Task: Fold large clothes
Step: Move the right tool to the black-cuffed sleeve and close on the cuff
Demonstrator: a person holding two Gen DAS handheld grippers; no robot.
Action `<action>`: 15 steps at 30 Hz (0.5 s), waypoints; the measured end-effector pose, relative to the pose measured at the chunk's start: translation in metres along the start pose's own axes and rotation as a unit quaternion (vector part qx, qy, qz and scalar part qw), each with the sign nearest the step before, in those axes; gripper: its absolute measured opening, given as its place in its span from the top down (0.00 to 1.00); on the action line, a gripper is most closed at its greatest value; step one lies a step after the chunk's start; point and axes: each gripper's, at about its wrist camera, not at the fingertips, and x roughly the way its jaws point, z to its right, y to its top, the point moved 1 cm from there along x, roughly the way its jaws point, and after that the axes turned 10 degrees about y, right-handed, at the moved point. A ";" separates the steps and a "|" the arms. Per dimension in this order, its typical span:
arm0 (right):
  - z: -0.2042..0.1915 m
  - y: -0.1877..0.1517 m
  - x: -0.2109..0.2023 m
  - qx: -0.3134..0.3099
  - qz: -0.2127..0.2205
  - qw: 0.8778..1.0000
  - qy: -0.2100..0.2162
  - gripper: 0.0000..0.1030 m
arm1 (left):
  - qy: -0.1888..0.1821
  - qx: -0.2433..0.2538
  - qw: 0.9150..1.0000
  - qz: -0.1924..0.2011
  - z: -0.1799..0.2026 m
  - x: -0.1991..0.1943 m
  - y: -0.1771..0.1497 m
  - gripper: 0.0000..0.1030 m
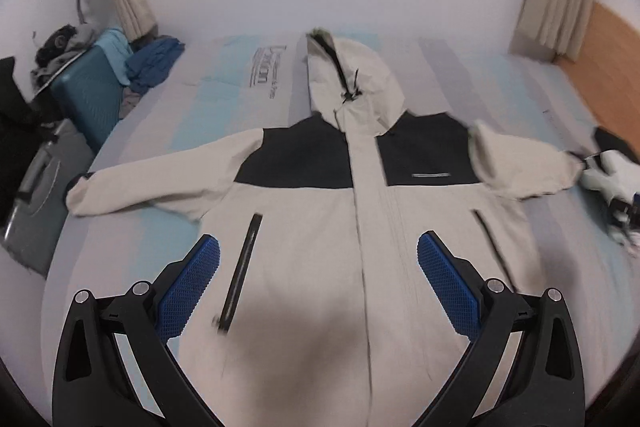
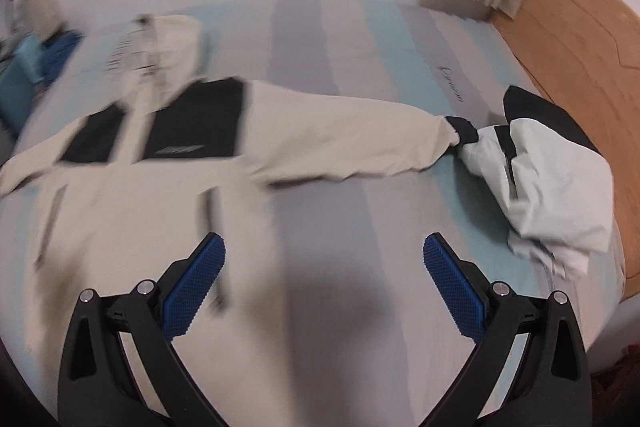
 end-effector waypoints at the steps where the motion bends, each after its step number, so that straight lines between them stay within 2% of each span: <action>1: 0.014 0.010 0.022 0.012 0.000 1.000 -0.003 0.07 | 0.000 0.000 1.000 -0.009 0.007 0.025 0.006 0.06; 6: 0.078 0.055 0.130 0.068 -0.003 0.996 -0.064 0.07 | 0.006 0.001 1.000 -0.030 0.032 0.113 0.022 0.06; 11: 0.129 0.081 0.206 0.122 -0.020 0.983 -0.133 0.07 | 0.003 0.016 0.998 -0.058 0.058 0.205 0.030 0.06; 15: 0.162 0.092 0.245 0.179 -0.032 0.974 -0.132 0.08 | 0.003 0.032 0.997 -0.065 0.072 0.250 0.035 0.06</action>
